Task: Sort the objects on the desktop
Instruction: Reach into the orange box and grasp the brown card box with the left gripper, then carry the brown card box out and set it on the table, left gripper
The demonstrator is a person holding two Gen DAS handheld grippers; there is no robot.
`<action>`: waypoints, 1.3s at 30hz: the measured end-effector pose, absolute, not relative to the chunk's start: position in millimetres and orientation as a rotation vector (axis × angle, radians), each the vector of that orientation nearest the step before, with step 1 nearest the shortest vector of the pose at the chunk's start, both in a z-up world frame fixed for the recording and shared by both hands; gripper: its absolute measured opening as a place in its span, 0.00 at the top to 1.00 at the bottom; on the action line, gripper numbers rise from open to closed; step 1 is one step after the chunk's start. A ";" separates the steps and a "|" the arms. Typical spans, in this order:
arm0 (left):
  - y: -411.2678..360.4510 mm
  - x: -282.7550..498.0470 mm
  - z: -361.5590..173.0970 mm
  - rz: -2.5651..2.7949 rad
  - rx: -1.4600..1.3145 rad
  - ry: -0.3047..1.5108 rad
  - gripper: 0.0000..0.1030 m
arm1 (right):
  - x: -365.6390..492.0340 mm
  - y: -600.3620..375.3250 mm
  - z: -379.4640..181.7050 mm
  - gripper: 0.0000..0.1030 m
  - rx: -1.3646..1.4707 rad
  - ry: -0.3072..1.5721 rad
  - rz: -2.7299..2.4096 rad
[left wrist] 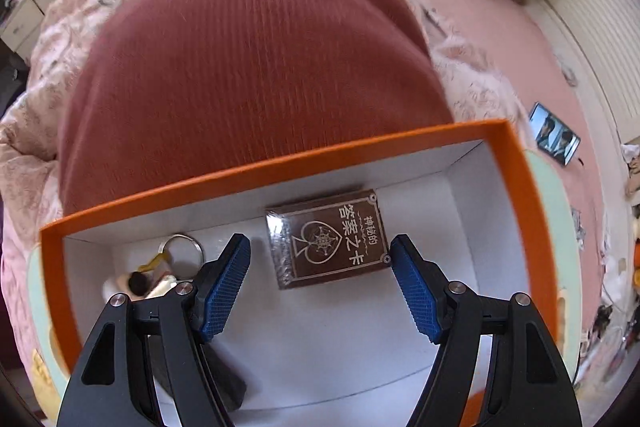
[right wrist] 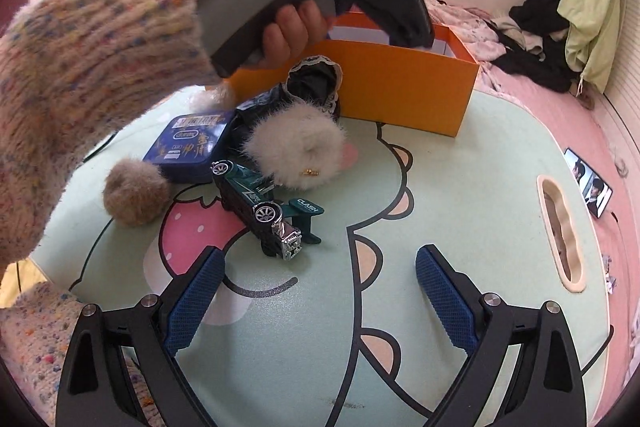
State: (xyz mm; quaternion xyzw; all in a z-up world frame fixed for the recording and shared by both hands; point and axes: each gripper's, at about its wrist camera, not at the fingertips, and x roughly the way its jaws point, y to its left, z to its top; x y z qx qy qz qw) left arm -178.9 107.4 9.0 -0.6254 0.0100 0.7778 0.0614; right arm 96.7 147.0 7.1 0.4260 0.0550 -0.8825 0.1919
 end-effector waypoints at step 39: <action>-51.8 76.6 33.1 2.332 -1.466 -0.096 0.41 | 95.8 145.6 6.6 0.06 1.199 0.158 -2.482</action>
